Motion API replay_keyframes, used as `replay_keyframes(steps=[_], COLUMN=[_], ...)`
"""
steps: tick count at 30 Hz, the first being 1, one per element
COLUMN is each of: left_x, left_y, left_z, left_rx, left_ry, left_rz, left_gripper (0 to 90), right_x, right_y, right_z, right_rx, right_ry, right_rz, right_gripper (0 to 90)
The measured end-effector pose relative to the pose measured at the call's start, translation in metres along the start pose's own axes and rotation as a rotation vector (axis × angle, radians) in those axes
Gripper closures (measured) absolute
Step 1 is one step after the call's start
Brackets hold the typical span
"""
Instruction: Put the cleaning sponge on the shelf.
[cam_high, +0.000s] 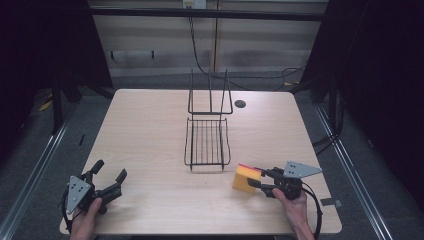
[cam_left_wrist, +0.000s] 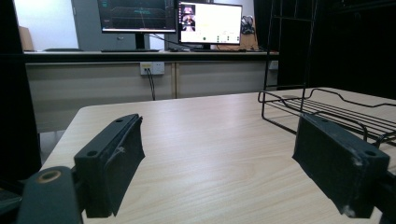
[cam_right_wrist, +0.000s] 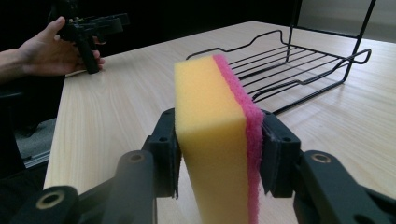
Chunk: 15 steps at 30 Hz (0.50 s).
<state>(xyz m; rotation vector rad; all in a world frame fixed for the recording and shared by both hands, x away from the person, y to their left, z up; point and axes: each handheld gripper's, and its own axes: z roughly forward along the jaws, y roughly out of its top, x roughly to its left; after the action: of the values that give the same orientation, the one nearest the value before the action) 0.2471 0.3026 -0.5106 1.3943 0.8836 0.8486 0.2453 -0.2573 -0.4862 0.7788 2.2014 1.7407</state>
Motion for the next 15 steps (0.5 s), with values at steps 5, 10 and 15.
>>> replay_keyframes(steps=[5,10,15], left_x=[0.0000,0.0000,0.0000], left_y=[0.0000,0.0000,0.0000], left_z=[0.0000,0.0000,0.0000], left_rx=[0.000,0.001,0.000], left_ry=[0.000,0.000,0.000], left_rz=[0.000,0.000,0.001], left_gripper=[15.6,15.6,15.6], right_x=[0.0010,0.0008,0.0016], right_y=[0.0011,0.0036,0.0055], right_z=[-0.0005,-0.0019,-0.0021], right_rx=[0.003,-0.014,-0.010], right_ry=[0.001,0.001,0.005], right_rz=[-0.010,-0.013,-0.014], right_gripper=[58.6,59.6,60.0])
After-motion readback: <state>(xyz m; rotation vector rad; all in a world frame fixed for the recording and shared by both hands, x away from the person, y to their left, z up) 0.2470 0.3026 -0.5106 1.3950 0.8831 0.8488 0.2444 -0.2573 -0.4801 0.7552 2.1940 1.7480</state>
